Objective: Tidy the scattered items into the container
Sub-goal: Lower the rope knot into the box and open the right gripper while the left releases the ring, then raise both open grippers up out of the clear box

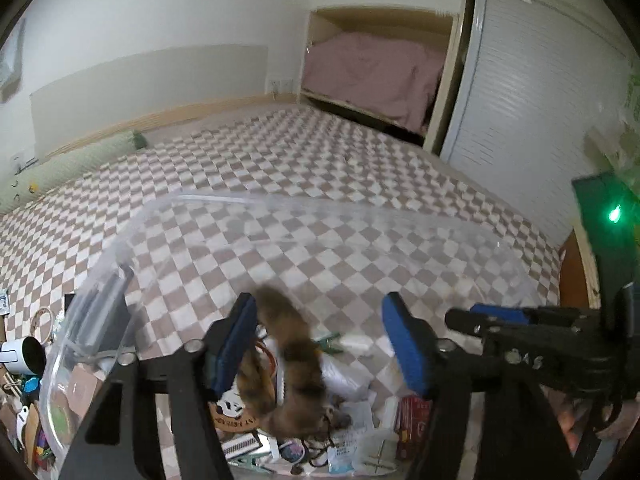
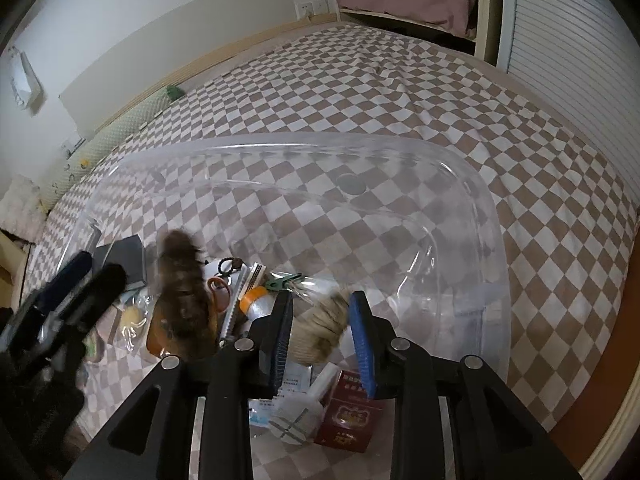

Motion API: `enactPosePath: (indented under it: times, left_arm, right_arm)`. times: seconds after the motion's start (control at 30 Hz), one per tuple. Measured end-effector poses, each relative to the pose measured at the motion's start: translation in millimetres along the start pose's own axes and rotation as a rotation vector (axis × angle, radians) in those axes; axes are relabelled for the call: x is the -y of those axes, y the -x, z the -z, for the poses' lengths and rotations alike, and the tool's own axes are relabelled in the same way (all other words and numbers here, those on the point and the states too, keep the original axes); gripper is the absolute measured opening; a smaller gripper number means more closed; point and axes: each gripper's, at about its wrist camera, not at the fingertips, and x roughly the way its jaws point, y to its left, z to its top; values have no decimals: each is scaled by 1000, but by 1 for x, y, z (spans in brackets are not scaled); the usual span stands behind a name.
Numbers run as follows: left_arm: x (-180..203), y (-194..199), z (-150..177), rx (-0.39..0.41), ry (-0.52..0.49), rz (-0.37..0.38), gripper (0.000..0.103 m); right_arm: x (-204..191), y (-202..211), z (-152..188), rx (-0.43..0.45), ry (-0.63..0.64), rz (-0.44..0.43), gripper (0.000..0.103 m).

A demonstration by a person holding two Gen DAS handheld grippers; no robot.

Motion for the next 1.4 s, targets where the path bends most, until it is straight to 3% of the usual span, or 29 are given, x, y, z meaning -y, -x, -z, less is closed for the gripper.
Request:
enactPosePath:
  times: [0.17, 0.2, 0.23, 0.27, 0.3, 0.43, 0.5, 0.97, 1.4]
  left_arm:
    - [-6, 3, 0, 7, 7, -28, 66]
    - [-7, 4, 0, 8, 11, -37, 72]
    - [-8, 5, 0, 10, 14, -45, 78]
    - [-9, 7, 1, 16, 15, -52, 90]
    - [-11, 9, 1, 22, 16, -59, 95]
    - [-18, 17, 2, 29, 22, -72, 96]
    - [-22, 22, 2, 28, 24, -70, 103]
    - [-30, 52, 3, 53, 4, -99, 103]
    - [-39, 106, 4, 128, 18, -117, 103]
  right_arm:
    - [-4, 4, 1, 15, 28, 15, 41]
    - [-6, 5, 1, 20, 43, 28, 48]
    - [-8, 6, 2, 26, 56, 39, 76]
    - [-9, 7, 2, 36, 61, 41, 92]
    - [-10, 9, 3, 46, 67, 43, 102]
    - [-10, 11, 6, 70, 66, 53, 102]
    - [-9, 13, 7, 85, 62, 54, 103]
    - [-12, 49, 12, 202, 46, 29, 103]
    - [-29, 99, 24, 306, 77, -7, 103]
